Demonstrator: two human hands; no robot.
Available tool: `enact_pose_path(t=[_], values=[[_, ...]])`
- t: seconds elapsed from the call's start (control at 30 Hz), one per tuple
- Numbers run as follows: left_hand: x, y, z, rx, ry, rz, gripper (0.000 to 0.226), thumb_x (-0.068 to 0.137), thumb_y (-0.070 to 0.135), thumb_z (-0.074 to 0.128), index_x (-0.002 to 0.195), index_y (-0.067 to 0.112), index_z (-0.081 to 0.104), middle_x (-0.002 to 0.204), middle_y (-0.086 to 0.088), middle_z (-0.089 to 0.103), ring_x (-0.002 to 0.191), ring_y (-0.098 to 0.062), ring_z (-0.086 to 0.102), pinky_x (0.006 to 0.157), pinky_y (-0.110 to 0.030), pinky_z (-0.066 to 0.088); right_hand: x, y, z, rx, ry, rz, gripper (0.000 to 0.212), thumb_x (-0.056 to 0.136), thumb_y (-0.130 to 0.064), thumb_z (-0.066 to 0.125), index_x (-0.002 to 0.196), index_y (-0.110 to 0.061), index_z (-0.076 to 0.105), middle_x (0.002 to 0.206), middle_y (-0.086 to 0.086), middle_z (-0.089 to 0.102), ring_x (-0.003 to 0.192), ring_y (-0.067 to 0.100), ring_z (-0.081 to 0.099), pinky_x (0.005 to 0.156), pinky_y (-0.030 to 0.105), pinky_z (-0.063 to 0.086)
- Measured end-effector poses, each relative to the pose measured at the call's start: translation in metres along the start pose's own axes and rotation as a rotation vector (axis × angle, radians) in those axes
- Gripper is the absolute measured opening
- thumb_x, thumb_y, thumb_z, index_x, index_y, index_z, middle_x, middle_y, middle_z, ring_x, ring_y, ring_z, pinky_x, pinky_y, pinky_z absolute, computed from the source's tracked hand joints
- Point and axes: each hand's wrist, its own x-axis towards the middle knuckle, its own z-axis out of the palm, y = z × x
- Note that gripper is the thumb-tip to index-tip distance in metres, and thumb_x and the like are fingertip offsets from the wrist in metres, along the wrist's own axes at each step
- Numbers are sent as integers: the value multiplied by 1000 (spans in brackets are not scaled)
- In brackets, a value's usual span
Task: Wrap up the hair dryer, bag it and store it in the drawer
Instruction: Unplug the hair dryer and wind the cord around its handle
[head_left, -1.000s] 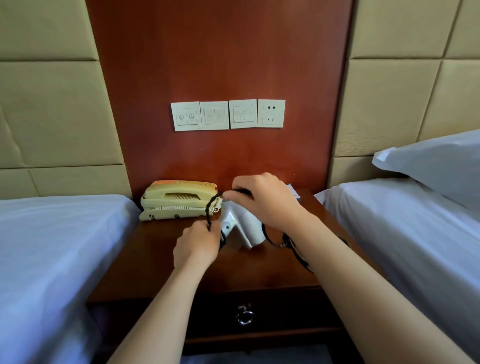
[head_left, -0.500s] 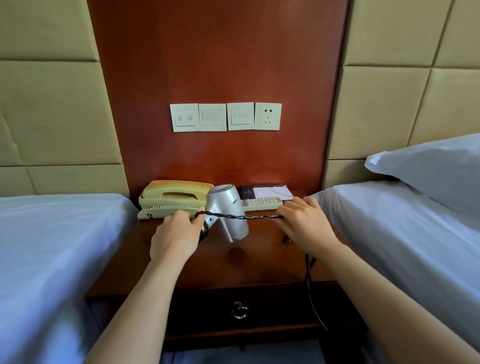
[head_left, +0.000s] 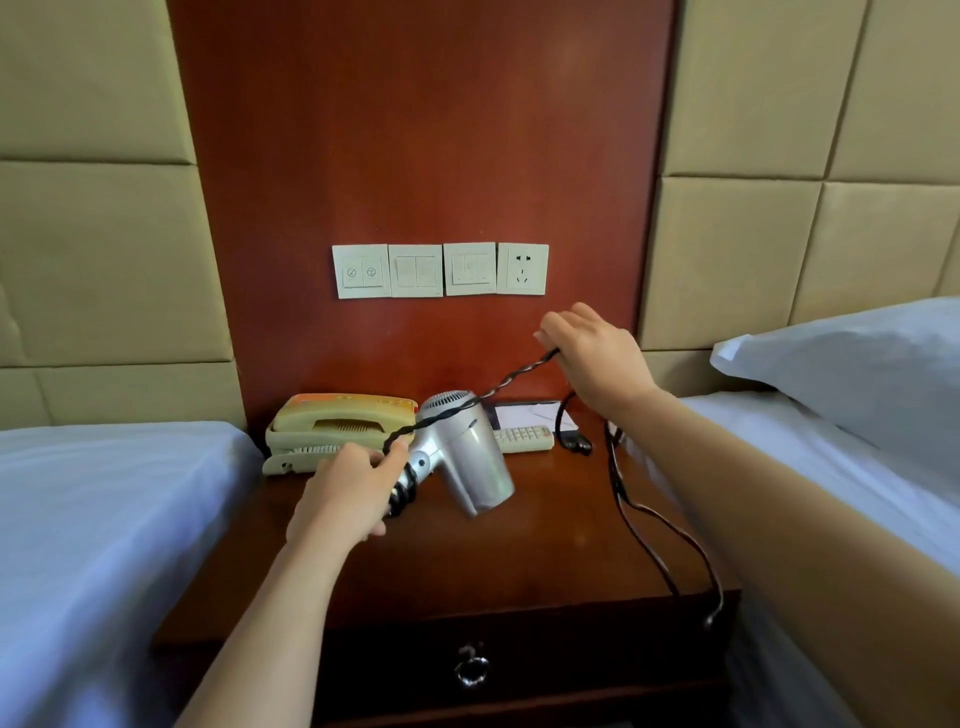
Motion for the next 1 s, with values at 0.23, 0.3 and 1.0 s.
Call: enact_pose_path(t=[0.23,0.3,1.0], values=[[4,-8,-6,-48,-75,68,39,93,52,40,76,19,51,52,-2,53,40,-16,59,40,-21,41,30,-2,22,-158,199,-139,12,89,-18,46,82,-10,51,74,5,56,75,19,33,64,29,24],[5,-12,-7,-44,-70,63,40,93,52,41,77,18,56,52,-3,54,38,-15,59,41,-22,43,21,-5,33,-164,171,-146,12,84,-13,56,89,-12,44,78,6,56,77,19,32,66,30,23],[0,-4,17,195,212,-65,63,92,61,28,95,7,60,96,-15,66,101,-39,57,73,-38,37,-83,-142,7,945,-595,172,18,94,-23,52,107,-17,61,94,-5,63,86,4,56,75,14,42]])
